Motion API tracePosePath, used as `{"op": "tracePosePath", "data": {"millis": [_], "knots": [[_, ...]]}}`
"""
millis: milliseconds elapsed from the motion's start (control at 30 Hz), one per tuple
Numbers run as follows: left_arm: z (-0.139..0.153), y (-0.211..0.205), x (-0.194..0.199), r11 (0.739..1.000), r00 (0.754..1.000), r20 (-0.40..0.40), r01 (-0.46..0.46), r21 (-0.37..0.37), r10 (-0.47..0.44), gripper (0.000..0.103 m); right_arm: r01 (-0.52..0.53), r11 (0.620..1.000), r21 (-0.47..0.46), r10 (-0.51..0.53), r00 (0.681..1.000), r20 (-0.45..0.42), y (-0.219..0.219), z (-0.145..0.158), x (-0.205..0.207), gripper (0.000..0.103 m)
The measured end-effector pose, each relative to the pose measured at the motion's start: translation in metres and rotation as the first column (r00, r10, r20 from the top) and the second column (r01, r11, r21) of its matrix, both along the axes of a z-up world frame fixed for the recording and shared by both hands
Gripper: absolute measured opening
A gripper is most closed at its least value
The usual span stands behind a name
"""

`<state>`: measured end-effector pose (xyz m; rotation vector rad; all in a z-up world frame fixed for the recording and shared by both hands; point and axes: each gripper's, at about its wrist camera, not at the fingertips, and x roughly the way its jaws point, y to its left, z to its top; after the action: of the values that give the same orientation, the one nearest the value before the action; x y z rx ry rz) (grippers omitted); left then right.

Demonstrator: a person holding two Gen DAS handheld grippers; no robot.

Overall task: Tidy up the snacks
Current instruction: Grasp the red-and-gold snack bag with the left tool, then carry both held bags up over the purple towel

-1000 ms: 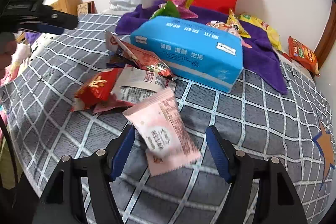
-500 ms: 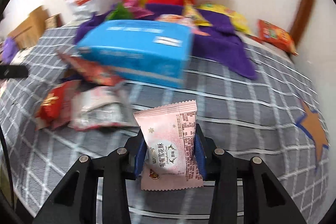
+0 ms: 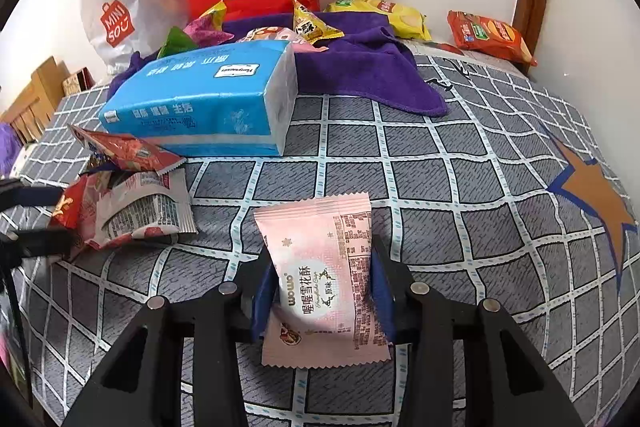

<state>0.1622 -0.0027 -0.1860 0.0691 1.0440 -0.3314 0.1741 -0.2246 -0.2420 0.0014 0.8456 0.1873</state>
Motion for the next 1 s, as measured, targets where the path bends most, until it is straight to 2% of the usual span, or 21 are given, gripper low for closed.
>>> {"op": "tracePosePath", "data": {"millis": [33,100,167,533,1000], "knots": [[-0.002,-0.001,0.000,1.000,1.000,-0.003,-0.002,0.009,0.002,0.074,0.000,1.000,0.007,0.000,1.000,0.000,-0.001,0.000,0.000,0.042],[-0.004,0.000,0.000,1.000,1.000,-0.022,0.003,-0.007,-0.003,0.051,0.000,1.000,0.009,0.000,1.000,0.000,-0.001,0.000,0.000,0.042],[-0.003,0.005,-0.001,0.999,0.999,-0.035,-0.007,-0.049,0.005,0.047,0.000,1.000,-0.001,0.000,1.000,0.001,0.001,0.000,0.000,0.042],[0.021,0.027,-0.013,0.992,0.999,-0.015,-0.034,-0.118,0.033,0.047,0.029,0.999,-0.017,-0.030,0.999,-0.020,0.007,0.007,-0.001,0.040],[0.054,0.032,-0.012,0.982,0.998,0.033,-0.050,-0.183,0.057,0.047,0.040,0.998,-0.045,-0.038,0.998,0.042,0.030,0.070,-0.021,0.040]]}}
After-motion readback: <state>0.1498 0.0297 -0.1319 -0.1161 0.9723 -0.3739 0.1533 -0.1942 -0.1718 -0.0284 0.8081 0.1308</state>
